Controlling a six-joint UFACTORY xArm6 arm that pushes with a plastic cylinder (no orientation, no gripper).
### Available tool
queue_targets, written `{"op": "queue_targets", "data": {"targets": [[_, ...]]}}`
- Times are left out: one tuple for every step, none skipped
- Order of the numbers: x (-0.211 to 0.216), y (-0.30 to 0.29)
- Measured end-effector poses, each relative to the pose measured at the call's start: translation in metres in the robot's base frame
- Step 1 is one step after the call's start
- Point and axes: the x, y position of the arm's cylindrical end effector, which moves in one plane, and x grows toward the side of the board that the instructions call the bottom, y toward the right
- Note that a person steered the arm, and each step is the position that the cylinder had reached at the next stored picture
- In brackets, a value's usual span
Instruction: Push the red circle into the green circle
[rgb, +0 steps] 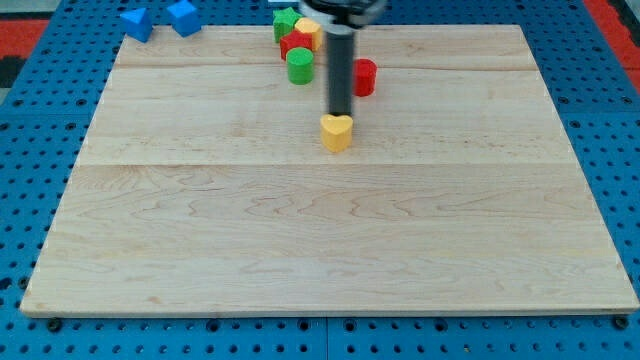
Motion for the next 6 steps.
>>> {"op": "queue_targets", "data": {"targets": [[-0.023,0.056],[-0.076,0.027],[-0.087,-0.040],[-0.062,-0.015],[0.037,0.045],[0.092,0.011]]}}
